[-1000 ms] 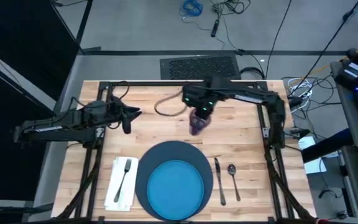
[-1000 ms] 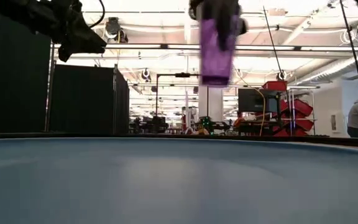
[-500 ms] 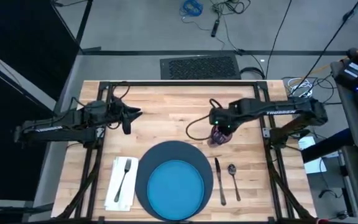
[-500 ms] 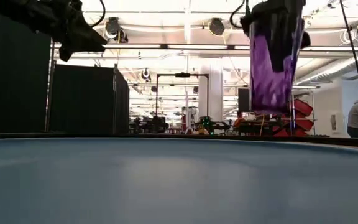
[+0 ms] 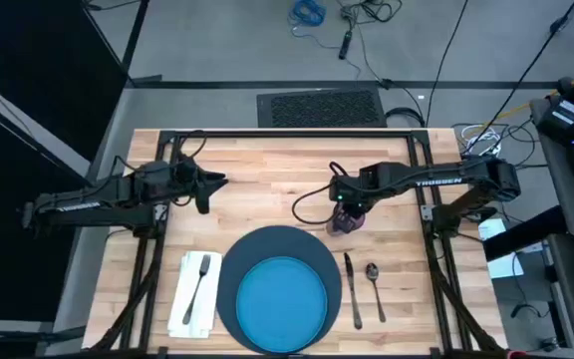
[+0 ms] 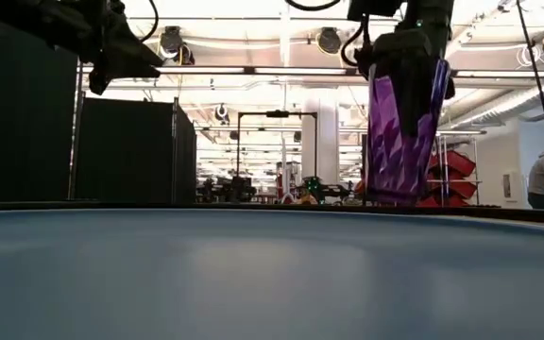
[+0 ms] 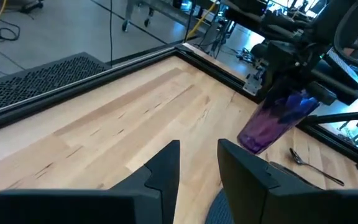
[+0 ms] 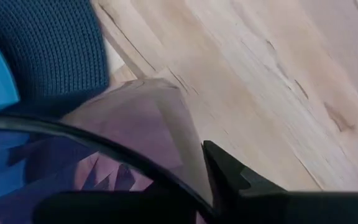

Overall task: Set table place
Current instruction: Put the violet cup on top of the knife

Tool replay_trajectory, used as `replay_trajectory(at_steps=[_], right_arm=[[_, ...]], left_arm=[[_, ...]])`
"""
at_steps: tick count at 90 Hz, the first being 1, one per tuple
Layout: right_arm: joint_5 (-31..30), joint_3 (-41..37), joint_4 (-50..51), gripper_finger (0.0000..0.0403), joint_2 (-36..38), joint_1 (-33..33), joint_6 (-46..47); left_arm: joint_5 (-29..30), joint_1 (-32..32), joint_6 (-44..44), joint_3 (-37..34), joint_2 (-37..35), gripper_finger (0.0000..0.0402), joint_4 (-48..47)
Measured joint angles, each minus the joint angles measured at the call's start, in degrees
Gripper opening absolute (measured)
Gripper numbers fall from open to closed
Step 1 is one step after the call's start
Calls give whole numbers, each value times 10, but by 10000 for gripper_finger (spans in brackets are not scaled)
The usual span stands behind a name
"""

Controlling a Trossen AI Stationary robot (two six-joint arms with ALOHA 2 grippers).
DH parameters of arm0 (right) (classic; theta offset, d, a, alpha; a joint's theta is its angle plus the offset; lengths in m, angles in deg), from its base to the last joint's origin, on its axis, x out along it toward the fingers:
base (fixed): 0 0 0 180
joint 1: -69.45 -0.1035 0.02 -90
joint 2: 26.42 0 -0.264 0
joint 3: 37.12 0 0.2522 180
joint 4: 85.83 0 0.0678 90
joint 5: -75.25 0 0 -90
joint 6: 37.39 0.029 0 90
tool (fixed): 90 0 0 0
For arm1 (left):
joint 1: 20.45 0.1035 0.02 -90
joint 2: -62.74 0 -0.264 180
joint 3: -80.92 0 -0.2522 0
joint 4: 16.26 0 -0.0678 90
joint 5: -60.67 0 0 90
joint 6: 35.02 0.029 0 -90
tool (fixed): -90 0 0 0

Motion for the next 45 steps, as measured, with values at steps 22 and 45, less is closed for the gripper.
replay_trajectory(at_steps=[22,45], right_arm=[[12,-19,-12,0,-2,0,4],[26,-26,-22,0,-18,0,8]], left_arm=[[0,0,1,0,0,93,0],[0,0,3,0,0,93,-1]])
